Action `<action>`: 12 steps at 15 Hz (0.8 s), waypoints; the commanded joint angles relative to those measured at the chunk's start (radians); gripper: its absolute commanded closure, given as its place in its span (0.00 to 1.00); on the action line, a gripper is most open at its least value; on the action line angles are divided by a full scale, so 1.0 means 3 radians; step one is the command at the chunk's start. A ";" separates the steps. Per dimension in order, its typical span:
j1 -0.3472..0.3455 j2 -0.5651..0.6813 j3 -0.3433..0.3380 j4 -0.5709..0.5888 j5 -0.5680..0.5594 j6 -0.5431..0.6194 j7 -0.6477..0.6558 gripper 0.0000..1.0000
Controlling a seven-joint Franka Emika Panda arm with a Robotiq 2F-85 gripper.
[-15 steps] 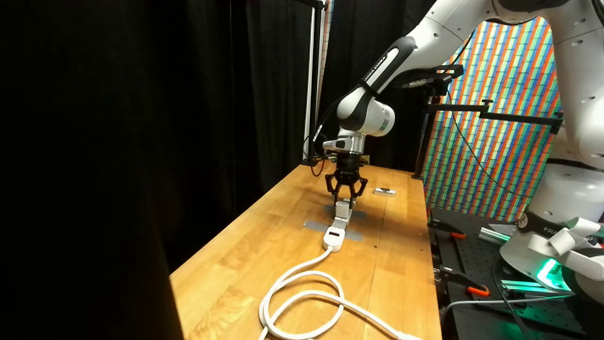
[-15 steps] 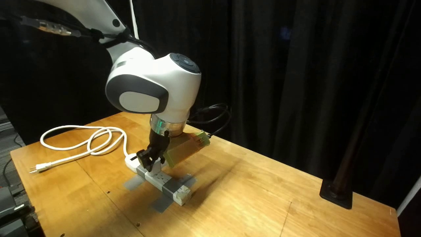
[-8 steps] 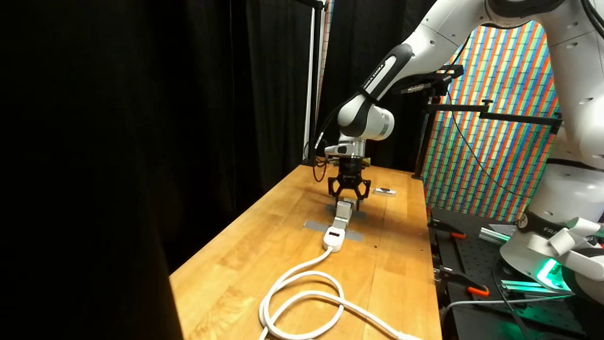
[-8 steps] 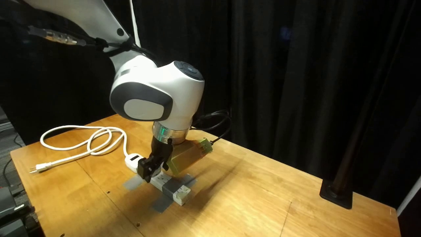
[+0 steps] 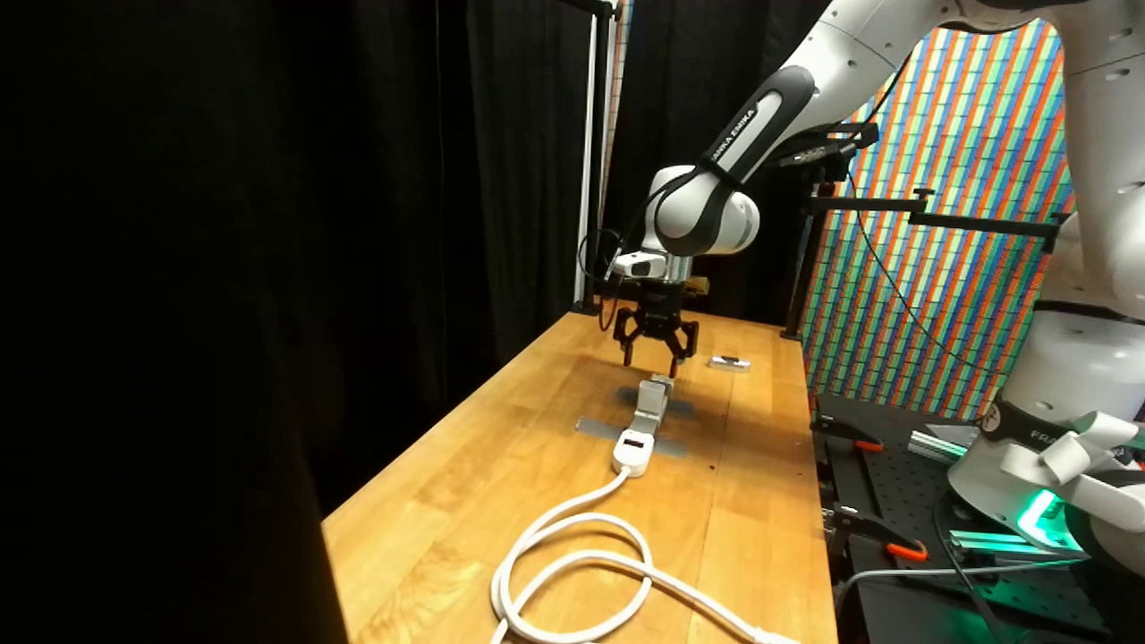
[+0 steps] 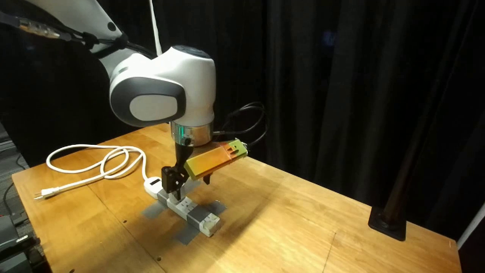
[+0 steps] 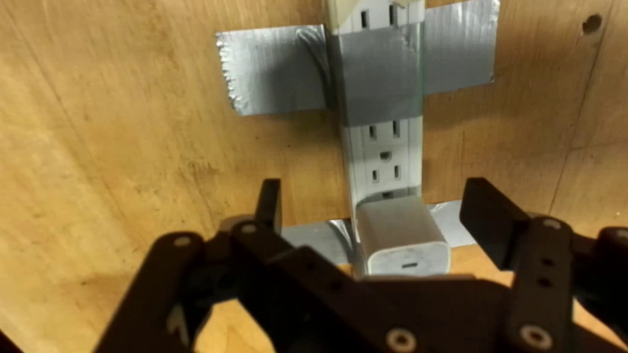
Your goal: Pick up the charger head and put it on the adapter
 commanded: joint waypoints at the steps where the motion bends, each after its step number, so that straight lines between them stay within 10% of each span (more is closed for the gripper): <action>1: 0.0163 -0.0278 -0.0041 -0.0116 -0.0323 -0.0029 0.0506 0.38; 8: 0.0291 -0.0299 -0.0018 0.0015 -0.0927 -0.0486 0.0916 0.91; 12: 0.0253 -0.0247 0.0053 0.0035 -0.0861 -0.0624 0.0763 0.95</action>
